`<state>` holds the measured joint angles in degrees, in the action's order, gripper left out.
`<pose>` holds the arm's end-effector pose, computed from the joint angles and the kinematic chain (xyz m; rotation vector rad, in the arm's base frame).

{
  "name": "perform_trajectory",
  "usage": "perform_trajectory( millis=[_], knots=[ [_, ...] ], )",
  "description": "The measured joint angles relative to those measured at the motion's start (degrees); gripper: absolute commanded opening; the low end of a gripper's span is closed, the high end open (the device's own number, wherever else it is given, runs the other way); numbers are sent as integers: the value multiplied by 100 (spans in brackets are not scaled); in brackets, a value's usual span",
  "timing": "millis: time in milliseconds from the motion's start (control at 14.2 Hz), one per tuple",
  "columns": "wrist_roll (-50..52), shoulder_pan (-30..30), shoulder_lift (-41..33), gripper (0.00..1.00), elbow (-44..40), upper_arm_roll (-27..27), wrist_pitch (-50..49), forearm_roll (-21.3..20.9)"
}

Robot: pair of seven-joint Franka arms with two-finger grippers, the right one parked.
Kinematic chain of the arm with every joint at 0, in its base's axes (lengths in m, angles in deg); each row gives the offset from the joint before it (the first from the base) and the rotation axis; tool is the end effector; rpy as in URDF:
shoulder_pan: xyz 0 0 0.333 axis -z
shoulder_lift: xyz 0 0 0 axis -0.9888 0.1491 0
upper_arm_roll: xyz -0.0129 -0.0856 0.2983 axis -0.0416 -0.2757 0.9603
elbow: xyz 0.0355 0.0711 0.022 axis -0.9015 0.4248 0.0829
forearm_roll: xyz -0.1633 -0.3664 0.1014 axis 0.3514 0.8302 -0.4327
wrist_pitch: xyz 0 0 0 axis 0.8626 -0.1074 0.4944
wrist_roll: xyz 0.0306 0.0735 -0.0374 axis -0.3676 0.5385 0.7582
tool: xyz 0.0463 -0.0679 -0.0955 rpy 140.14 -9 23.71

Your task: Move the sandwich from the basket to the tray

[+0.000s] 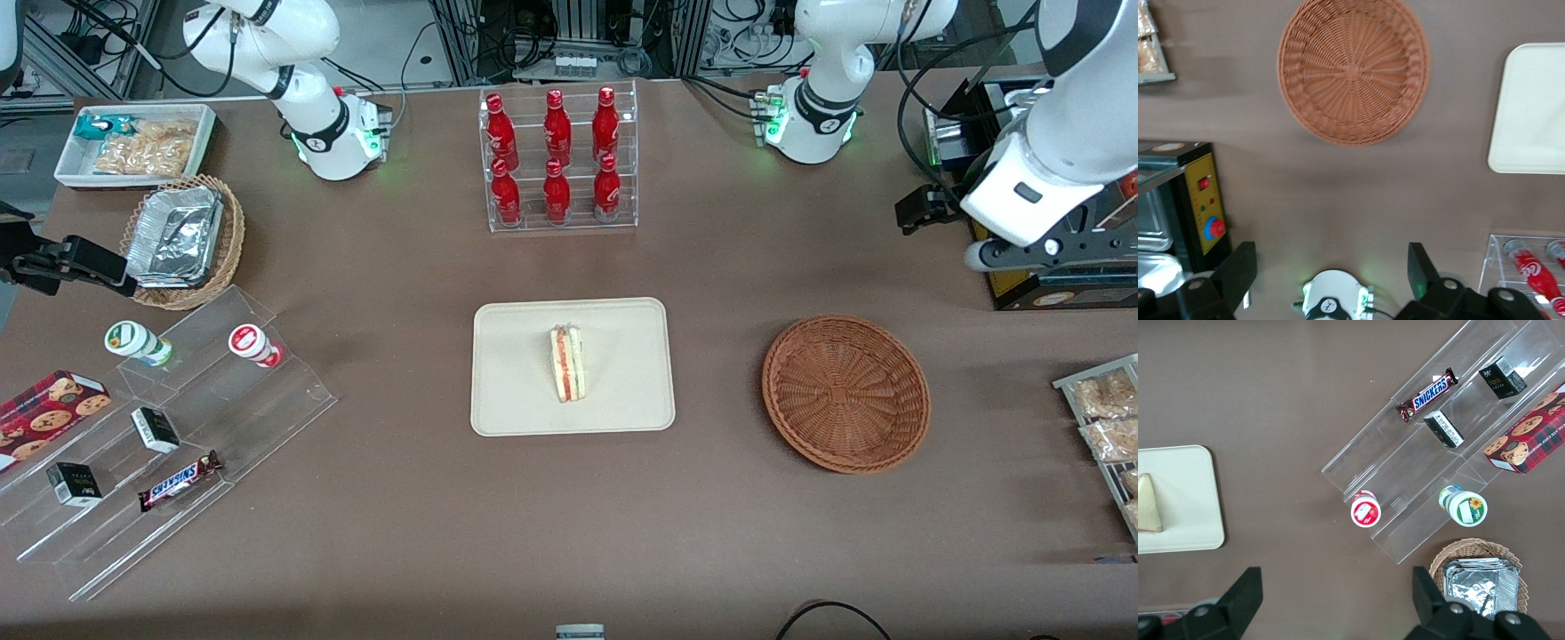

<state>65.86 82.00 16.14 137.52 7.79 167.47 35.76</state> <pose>0.5416 -0.0895 0.5955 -3.0481 -0.0407 0.2653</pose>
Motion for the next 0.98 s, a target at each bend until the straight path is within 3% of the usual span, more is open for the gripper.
perform_trajectory(
  millis=[982],
  knots=[
    [-226, -154, -158, 100, 309, -8, 625, 193]
  ],
)
